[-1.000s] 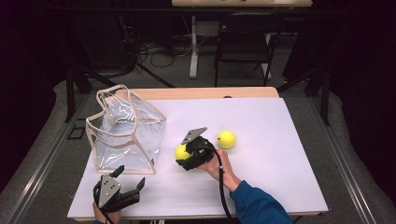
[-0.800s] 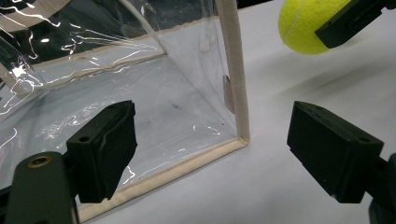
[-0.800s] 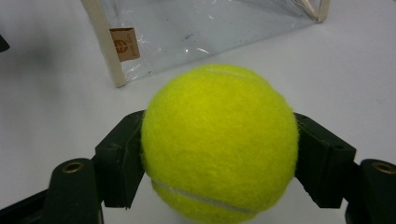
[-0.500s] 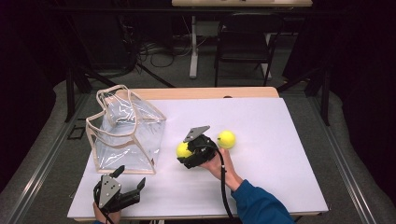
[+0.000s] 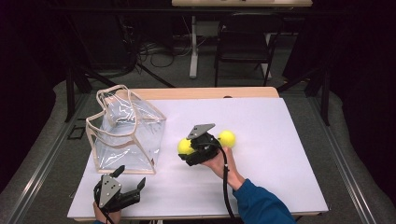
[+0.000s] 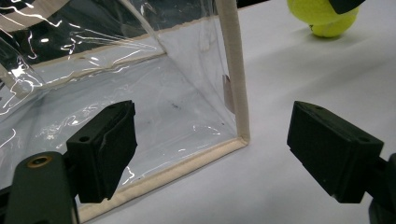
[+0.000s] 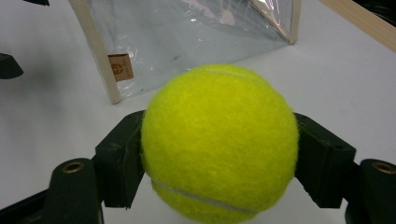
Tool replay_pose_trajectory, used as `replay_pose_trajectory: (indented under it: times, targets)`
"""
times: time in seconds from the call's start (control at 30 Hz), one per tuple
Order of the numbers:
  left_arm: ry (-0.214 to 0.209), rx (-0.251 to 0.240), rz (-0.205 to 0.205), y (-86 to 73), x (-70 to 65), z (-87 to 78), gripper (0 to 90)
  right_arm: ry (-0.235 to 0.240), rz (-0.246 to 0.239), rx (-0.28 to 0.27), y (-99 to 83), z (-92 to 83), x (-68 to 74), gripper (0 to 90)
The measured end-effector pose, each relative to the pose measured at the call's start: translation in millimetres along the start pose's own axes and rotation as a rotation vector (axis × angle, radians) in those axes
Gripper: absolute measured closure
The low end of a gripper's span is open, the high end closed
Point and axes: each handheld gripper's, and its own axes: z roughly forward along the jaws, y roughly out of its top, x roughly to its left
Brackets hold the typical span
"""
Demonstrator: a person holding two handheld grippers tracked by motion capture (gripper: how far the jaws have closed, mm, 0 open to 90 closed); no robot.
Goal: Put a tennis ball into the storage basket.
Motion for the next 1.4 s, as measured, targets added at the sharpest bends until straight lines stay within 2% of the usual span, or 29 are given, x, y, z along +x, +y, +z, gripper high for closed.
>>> replay_pose_trajectory:
  times: [0.43,0.57,1.4]
  targets:
    - [-0.002,-0.003,-0.004,-0.1,0.2,0.5,16.0,-0.017,-0.002,-0.02,4.7,-7.3,-3.0,26.1]
    - [-0.001,-0.002,0.002,0.3,-0.1,-0.5,16.0,-0.026,0.002,-0.044,7.8,-11.2,-4.2,26.1]
    - [0.002,-0.005,0.001,0.4,-0.3,-0.2,16.0,-0.036,0.009,-0.097,19.8,-21.0,-8.4,26.1]
